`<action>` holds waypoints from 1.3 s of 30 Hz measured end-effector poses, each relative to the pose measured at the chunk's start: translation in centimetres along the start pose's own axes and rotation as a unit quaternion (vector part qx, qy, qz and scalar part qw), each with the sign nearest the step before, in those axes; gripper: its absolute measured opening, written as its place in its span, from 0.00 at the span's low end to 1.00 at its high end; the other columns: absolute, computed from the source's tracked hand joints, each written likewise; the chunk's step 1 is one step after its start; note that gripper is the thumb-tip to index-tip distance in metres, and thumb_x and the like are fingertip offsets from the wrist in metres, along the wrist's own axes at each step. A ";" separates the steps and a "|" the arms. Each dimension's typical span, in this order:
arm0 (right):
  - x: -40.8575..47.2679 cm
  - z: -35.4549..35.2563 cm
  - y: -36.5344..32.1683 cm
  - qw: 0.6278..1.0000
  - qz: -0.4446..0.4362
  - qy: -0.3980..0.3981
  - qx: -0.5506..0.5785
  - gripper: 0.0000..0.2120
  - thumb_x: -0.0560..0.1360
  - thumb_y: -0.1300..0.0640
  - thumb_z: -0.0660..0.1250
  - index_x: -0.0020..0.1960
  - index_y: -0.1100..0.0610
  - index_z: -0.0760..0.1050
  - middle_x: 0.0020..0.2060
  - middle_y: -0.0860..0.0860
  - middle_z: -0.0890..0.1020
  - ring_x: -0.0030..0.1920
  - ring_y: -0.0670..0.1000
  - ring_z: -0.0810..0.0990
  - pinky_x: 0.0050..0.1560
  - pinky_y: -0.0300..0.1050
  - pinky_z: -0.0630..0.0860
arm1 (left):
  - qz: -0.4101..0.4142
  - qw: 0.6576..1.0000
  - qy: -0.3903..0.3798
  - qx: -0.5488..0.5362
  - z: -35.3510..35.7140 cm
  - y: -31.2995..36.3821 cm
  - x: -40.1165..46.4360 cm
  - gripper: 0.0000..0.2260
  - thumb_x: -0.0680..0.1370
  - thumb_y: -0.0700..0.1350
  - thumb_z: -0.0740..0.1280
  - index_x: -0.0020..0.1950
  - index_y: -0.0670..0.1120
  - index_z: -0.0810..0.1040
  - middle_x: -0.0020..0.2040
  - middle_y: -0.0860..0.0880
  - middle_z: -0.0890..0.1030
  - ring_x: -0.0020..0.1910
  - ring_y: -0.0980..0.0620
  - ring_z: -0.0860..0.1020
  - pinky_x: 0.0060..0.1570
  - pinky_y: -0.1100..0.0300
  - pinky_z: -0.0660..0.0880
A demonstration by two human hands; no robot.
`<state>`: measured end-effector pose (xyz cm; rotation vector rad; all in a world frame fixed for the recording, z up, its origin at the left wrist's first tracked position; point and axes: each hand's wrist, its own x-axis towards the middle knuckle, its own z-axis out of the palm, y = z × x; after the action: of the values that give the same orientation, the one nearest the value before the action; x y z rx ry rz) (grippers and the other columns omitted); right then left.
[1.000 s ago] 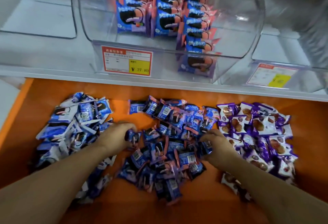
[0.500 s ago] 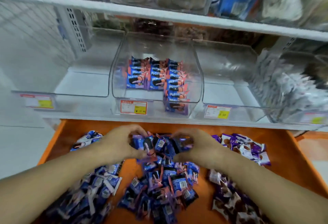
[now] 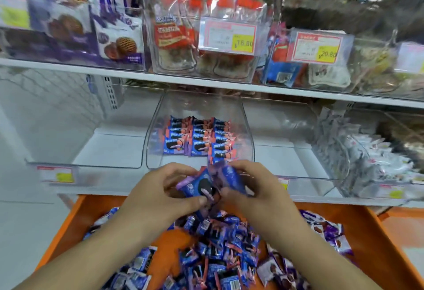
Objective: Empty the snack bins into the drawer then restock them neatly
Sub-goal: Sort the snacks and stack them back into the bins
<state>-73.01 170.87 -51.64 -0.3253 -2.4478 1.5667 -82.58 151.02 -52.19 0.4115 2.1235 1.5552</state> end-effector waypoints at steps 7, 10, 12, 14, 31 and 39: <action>2.8 -2.5 -0.1 0.971 0.046 0.017 0.234 0.13 0.71 0.57 0.72 0.54 0.60 0.83 0.46 0.63 0.82 0.44 0.58 0.75 0.45 0.49 0.72 | -0.003 0.999 0.019 0.030 -0.7 0.1 1.7 0.30 0.64 0.65 0.81 0.64 0.60 0.82 0.58 0.61 0.85 0.61 0.58 0.82 0.66 0.48 0.76; 3.1 -2.0 -0.1 0.963 0.057 0.008 0.264 0.15 0.70 0.61 0.73 0.57 0.61 0.82 0.49 0.66 0.83 0.46 0.61 0.79 0.46 0.51 0.74 | 0.000 1.000 0.024 0.006 -0.8 0.3 1.8 0.20 0.70 0.56 0.81 0.60 0.61 0.83 0.56 0.62 0.86 0.58 0.60 0.82 0.65 0.49 0.76; 3.0 -1.7 -0.1 0.960 0.068 0.011 0.272 0.18 0.71 0.67 0.75 0.60 0.62 0.78 0.51 0.65 0.86 0.52 0.65 0.84 0.54 0.57 0.79 | 0.000 0.999 0.018 -0.030 -0.9 0.6 1.5 0.16 0.73 0.48 0.79 0.59 0.58 0.83 0.53 0.58 0.87 0.54 0.58 0.85 0.63 0.49 0.78; 2.7 -1.6 -0.2 0.962 0.080 0.009 0.261 0.21 0.74 0.70 0.74 0.63 0.58 0.76 0.53 0.63 0.86 0.55 0.67 0.85 0.62 0.62 0.80 | -0.005 0.998 0.012 -0.054 -0.9 1.0 1.1 0.17 0.74 0.44 0.78 0.61 0.56 0.82 0.52 0.53 0.88 0.52 0.53 0.86 0.61 0.48 0.79; 0.1 2.4 -2.7 0.999 -0.006 0.019 -0.043 0.17 0.71 0.50 0.82 0.53 0.45 0.77 0.46 0.45 0.81 0.45 0.45 0.79 0.47 0.35 0.76 | 0.032 0.999 0.000 -0.045 -1.2 2.1 -1.1 0.20 0.69 0.54 0.78 0.61 0.61 0.82 0.58 0.62 0.85 0.60 0.63 0.81 0.68 0.50 0.75; 2.1 0.6 -3.7 0.981 -0.087 -0.066 -0.158 0.28 0.75 0.50 0.78 0.70 0.34 0.73 0.66 0.34 0.75 0.68 0.36 0.73 0.64 0.32 0.72 | 0.070 0.997 -0.023 0.028 -2.9 2.0 -0.1 0.23 0.72 0.48 0.80 0.64 0.64 0.80 0.57 0.65 0.84 0.58 0.65 0.81 0.59 0.63 0.78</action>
<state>-75.49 169.46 -48.34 -0.0558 -2.7441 1.1622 -84.11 149.23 -49.55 0.6213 2.1458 1.5494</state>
